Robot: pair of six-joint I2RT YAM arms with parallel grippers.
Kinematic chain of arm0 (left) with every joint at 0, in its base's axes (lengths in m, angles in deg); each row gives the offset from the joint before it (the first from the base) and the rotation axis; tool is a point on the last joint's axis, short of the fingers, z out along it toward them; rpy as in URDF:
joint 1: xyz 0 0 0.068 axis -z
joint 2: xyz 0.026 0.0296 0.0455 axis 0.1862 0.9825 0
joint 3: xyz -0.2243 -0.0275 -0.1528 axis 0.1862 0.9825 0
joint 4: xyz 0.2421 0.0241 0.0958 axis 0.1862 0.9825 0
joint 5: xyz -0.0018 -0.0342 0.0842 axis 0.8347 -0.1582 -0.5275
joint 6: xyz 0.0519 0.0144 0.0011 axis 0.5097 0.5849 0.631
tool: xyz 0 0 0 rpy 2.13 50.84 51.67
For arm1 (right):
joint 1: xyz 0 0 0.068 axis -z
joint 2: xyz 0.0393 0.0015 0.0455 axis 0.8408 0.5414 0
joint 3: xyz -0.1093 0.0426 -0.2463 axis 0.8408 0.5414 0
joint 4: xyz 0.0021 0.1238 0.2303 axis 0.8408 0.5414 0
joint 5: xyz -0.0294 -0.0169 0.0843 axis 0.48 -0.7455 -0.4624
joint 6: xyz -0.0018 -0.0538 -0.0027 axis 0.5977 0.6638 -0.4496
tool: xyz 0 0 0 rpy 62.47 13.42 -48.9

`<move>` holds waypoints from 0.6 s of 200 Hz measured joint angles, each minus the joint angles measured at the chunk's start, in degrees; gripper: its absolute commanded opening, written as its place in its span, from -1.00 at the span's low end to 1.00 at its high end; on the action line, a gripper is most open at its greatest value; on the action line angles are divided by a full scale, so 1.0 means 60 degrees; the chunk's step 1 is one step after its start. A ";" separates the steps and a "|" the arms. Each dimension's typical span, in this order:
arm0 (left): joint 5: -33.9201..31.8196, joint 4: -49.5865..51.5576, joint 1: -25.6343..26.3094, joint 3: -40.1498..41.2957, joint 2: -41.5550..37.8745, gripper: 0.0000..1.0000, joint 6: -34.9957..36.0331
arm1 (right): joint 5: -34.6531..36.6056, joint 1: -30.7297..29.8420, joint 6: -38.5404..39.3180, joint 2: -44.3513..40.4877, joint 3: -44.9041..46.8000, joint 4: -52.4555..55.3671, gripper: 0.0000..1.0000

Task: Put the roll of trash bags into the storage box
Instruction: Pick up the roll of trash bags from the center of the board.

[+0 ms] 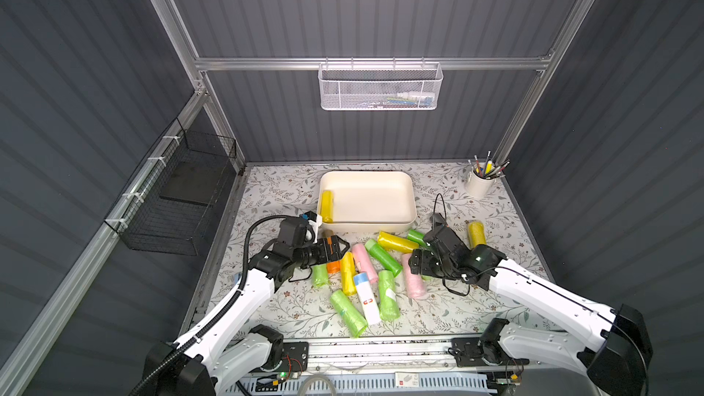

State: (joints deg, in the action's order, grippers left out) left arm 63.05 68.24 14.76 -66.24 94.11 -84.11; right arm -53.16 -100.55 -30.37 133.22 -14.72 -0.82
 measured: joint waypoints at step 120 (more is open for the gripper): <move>0.0546 -0.0903 0.0000 0.0423 0.0033 1.00 -0.0823 | -0.0568 -0.0062 0.0007 0.1351 0.0007 -0.0663 0.33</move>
State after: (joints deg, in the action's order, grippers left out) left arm 66.33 62.82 14.76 -63.70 94.31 -89.05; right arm -56.57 -100.92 -30.32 141.33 -14.67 -4.80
